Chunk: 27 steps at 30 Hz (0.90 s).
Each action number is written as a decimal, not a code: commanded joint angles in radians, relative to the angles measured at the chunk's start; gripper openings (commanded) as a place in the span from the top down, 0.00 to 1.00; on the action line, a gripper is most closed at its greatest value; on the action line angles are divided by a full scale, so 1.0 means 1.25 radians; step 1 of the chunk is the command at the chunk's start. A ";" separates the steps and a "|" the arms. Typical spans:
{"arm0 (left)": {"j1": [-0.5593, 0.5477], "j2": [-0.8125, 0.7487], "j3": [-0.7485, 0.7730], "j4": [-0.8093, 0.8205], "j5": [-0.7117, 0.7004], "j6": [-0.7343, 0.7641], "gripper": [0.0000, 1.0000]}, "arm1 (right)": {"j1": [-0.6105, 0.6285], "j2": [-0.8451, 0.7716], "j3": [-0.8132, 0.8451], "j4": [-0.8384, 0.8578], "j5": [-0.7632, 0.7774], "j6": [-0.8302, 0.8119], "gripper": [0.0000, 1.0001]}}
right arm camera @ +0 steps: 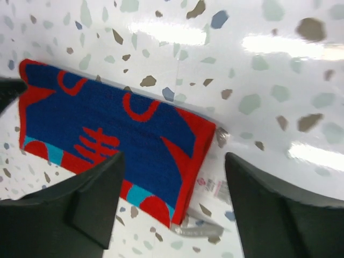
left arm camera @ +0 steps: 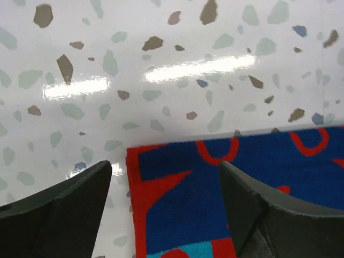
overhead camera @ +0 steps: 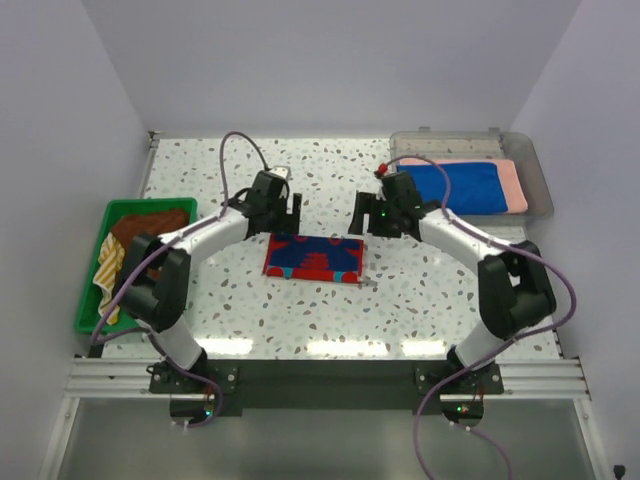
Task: Fold and stack the towels
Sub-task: Neatly place the folded towel into the bin
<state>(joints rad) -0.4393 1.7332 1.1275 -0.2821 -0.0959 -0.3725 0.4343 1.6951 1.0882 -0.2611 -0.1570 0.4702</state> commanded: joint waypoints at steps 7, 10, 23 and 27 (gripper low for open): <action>-0.291 -0.132 0.053 -0.107 -0.166 0.081 0.02 | -0.137 -0.201 -0.038 -0.266 0.099 -0.036 0.01; -0.388 -0.093 0.092 -0.137 -0.196 0.078 0.02 | -0.173 -0.262 -0.098 -0.286 0.085 -0.046 0.01; -0.532 0.185 0.325 -0.247 -0.205 0.010 0.24 | -0.194 -0.387 -0.231 -0.291 0.052 -0.046 0.01; -0.532 0.232 0.369 -0.280 -0.242 -0.034 0.27 | -0.195 -0.400 -0.265 -0.267 0.040 -0.040 0.02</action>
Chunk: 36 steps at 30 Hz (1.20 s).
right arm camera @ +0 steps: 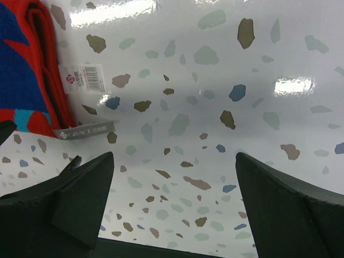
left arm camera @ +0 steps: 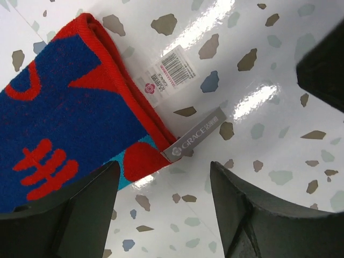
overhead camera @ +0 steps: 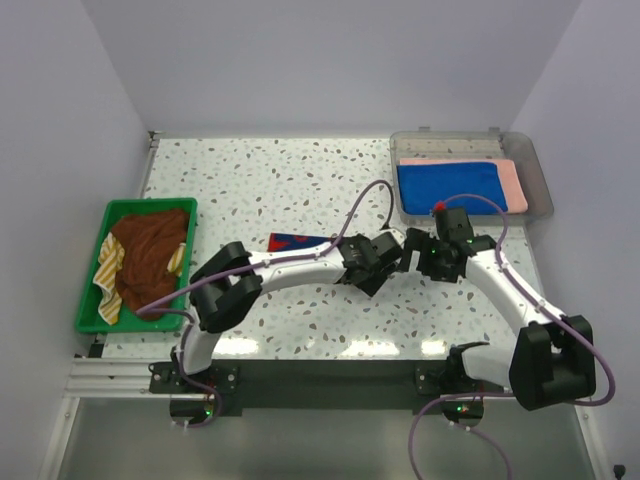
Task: Fold and stack the towels
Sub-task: Neatly place the folded towel into the bin
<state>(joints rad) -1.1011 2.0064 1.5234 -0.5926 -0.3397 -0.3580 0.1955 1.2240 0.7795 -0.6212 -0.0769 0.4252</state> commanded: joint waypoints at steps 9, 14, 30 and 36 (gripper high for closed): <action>-0.003 0.045 0.073 -0.025 -0.128 -0.158 0.32 | -0.003 -0.035 -0.055 0.047 -0.035 0.010 0.02; -0.003 0.083 0.096 -0.029 -0.131 -0.177 0.33 | -0.004 -0.040 -0.062 0.048 -0.024 0.015 0.02; -0.003 0.166 0.091 -0.104 -0.134 -0.207 0.47 | -0.007 -0.048 -0.084 0.070 -0.027 0.027 0.02; -0.003 0.146 0.016 -0.094 -0.117 -0.233 0.62 | -0.009 -0.049 -0.081 0.092 -0.061 0.053 0.02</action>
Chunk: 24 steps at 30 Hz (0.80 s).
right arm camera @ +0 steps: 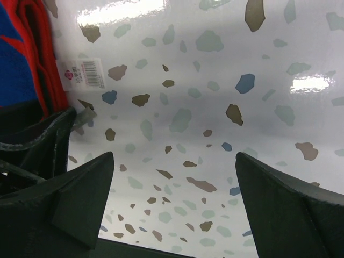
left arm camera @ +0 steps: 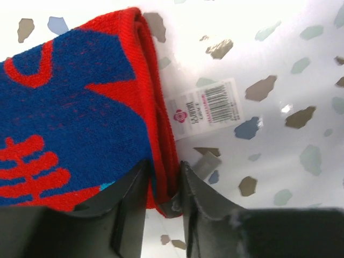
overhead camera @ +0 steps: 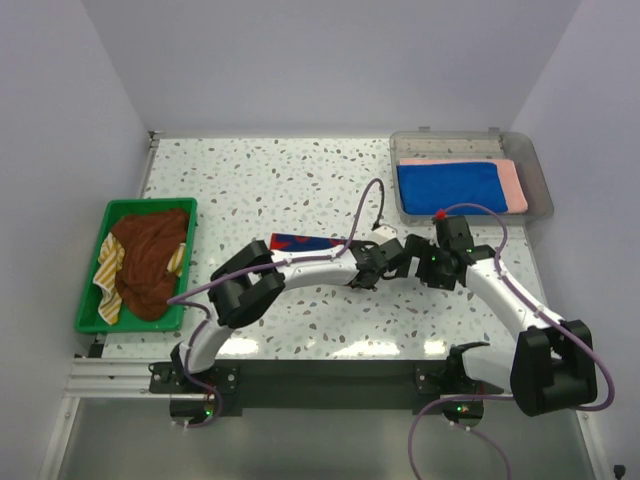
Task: Fold and stack the towels
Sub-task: Neatly place the folded towel into the bin
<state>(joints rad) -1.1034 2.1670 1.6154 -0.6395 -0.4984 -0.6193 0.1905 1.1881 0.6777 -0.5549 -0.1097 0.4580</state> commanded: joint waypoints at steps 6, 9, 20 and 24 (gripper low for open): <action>0.002 -0.009 -0.079 -0.041 0.015 -0.016 0.98 | -0.006 -0.002 -0.009 0.106 -0.124 0.097 0.02; 0.007 -0.039 -0.081 -0.031 0.027 -0.006 1.00 | -0.005 0.019 -0.035 0.195 -0.198 0.167 0.01; 0.016 -0.149 -0.103 0.011 0.065 0.009 1.00 | 0.036 0.170 -0.105 0.494 -0.250 0.448 0.01; 0.016 -0.152 -0.102 0.012 0.065 0.012 1.00 | 0.089 0.230 -0.110 0.574 -0.220 0.528 0.01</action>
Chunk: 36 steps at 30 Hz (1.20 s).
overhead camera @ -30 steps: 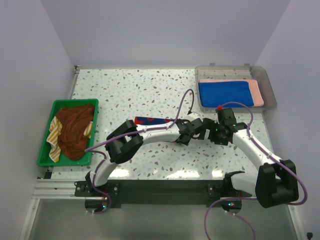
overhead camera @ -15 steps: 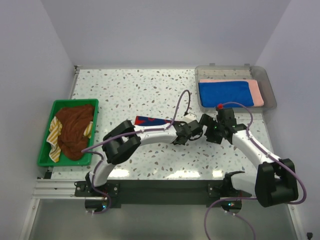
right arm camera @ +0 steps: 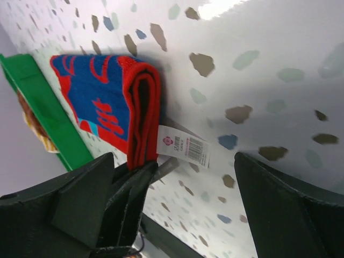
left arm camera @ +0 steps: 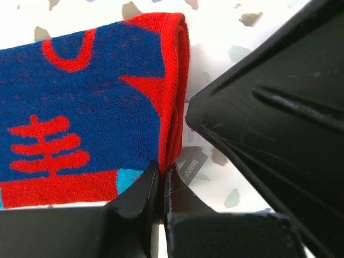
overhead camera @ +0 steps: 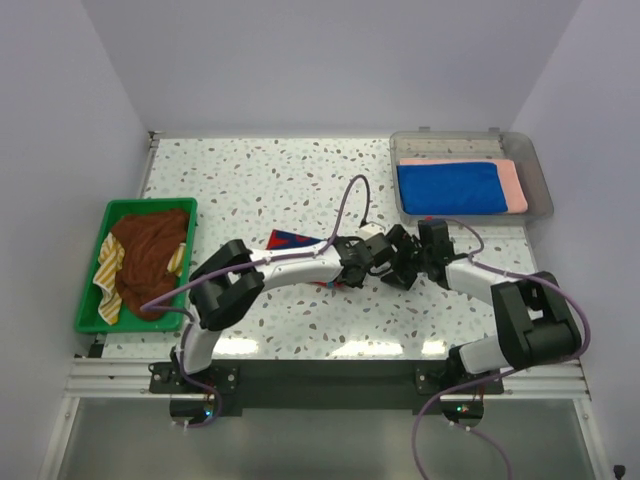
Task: Fold and stack the towels
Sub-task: Neatly place the folded towel into the bin
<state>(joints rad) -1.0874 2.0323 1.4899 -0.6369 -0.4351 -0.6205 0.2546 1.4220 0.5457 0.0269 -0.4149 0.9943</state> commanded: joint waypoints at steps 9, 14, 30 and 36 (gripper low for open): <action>0.004 -0.059 -0.004 0.021 0.029 -0.001 1.00 | 0.106 0.164 -0.028 0.242 0.048 0.220 0.05; 0.006 -0.088 -0.031 0.022 0.018 -0.024 1.00 | 0.106 0.210 -0.072 0.354 0.056 0.289 0.07; 0.015 -0.061 0.007 0.028 0.038 -0.055 1.00 | 0.139 0.157 -0.018 0.225 0.120 0.257 0.27; 0.015 -0.051 0.005 0.031 0.049 -0.055 0.94 | 0.146 0.161 0.002 0.212 0.117 0.248 0.51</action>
<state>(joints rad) -1.0733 1.9606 1.4639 -0.6312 -0.3855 -0.6704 0.4263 1.6161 0.5285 0.3832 -0.3080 1.3346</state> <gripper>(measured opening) 0.057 0.533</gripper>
